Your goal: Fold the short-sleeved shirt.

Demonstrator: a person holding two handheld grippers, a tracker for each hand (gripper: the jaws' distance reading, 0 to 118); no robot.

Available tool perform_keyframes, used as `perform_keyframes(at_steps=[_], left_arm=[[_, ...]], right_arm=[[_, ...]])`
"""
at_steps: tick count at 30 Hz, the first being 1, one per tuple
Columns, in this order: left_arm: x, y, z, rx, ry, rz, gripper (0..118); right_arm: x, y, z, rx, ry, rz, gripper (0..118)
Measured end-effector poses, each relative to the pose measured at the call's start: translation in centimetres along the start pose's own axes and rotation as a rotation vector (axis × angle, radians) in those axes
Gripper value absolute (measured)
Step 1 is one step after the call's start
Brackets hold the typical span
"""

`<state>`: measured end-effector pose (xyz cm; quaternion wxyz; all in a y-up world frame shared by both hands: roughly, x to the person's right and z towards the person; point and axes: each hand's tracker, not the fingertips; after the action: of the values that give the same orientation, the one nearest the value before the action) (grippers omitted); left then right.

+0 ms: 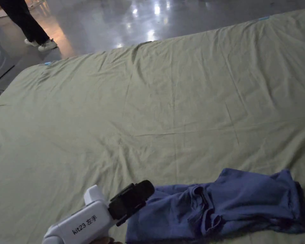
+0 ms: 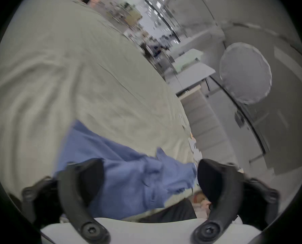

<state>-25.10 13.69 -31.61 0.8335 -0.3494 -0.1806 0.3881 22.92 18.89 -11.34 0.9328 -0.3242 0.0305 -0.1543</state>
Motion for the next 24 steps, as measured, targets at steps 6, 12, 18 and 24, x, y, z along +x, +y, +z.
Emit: perform_keyframes(at_steps=[6,12,18,24], left_arm=[[-5.2,-0.3,-1.5,-0.051,0.064,0.213,106],[-4.9,-2.2,-4.7,-0.088,0.021,0.259,31],[-3.1,-1.9,-2.8,-0.013,0.038,0.263,16],[-0.9,4.8,5.2,0.057,0.087,0.042,16]], right_arm=[[-1.1,-0.3,-0.4,-0.012,0.022,-0.02,1],[-1.0,-0.6,0.8,-0.021,0.011,0.018,1],[-0.1,-0.9,1.6,-0.027,-0.017,0.002,1],[0.2,-0.5,1.5,-0.018,0.003,0.004,1]])
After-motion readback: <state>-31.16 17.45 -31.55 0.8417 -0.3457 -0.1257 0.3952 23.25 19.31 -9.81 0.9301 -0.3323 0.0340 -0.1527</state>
